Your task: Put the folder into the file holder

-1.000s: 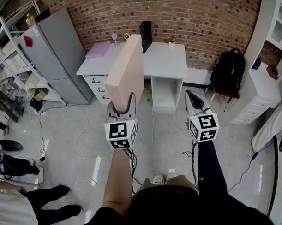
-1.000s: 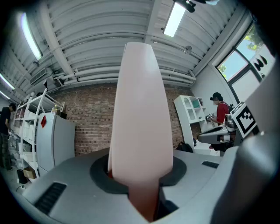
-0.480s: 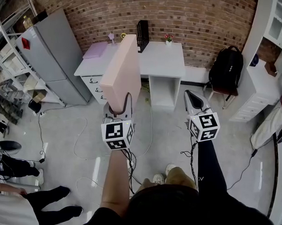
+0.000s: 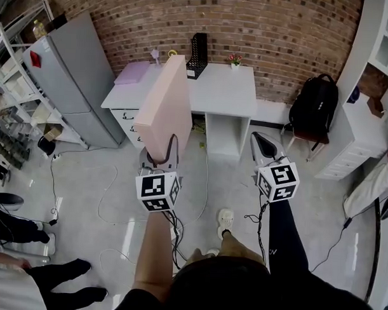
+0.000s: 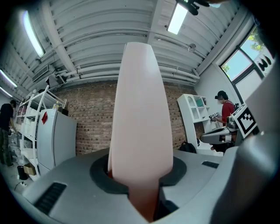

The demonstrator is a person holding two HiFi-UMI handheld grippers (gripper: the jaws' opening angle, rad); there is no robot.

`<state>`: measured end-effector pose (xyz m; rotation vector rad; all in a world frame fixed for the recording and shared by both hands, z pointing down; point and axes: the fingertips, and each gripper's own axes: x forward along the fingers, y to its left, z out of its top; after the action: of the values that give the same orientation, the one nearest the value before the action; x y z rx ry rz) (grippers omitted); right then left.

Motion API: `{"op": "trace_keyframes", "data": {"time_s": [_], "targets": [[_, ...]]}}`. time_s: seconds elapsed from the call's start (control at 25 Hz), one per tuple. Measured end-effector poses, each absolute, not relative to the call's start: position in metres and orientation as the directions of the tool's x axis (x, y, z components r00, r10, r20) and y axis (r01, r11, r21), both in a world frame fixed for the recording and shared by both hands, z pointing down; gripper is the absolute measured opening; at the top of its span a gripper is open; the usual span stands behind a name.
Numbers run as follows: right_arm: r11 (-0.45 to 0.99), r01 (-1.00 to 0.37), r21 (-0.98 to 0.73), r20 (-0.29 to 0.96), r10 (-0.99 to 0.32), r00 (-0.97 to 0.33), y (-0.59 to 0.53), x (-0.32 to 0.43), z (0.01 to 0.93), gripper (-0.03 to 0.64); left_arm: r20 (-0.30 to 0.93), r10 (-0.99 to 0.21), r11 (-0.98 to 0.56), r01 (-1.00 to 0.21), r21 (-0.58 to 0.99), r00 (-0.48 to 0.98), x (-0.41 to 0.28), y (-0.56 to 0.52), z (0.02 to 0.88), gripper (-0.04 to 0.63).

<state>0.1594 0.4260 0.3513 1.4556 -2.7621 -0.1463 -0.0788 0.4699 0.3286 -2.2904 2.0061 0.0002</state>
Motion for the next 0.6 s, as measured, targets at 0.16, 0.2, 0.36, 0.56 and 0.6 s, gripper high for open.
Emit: {"op": "trace_keyframes", "data": {"time_s": [0.16, 0.2, 0.36, 0.56, 0.6], "targets": [[0.58, -0.81, 0.088, -0.029, -0.811, -0.584, 0.393, 0.157, 0.354, 0.002, -0.062, -0.991, -0.116, -0.991, -0.068, 0.12, -0.08, 0.44, 0.331, 0.133], [0.584, -0.807, 0.088, -0.029, -0.808, -0.588, 0.383, 0.156, 0.355, 0.002, -0.062, -0.991, -0.113, -0.991, -0.064, 0.117, -0.081, 0.432, 0.331, 0.133], [0.6, -0.796, 0.085, -0.035, -0.796, -0.604, 0.34, 0.151, 0.356, 0.002, -0.068, -0.992, -0.107, -0.993, -0.056, 0.111, -0.082, 0.396, 0.33, 0.133], [0.628, -0.774, 0.081, -0.033, -0.775, -0.632, 0.283, 0.144, 0.357, 0.002, -0.065, -0.993, -0.098, -0.994, -0.051, 0.101, -0.08, 0.343, 0.329, 0.135], [0.632, -0.771, 0.079, -0.035, -0.771, -0.635, 0.271, 0.143, 0.356, 0.002, -0.066, -0.993, -0.095, -0.994, -0.05, 0.099, -0.08, 0.332, 0.327, 0.135]]}}
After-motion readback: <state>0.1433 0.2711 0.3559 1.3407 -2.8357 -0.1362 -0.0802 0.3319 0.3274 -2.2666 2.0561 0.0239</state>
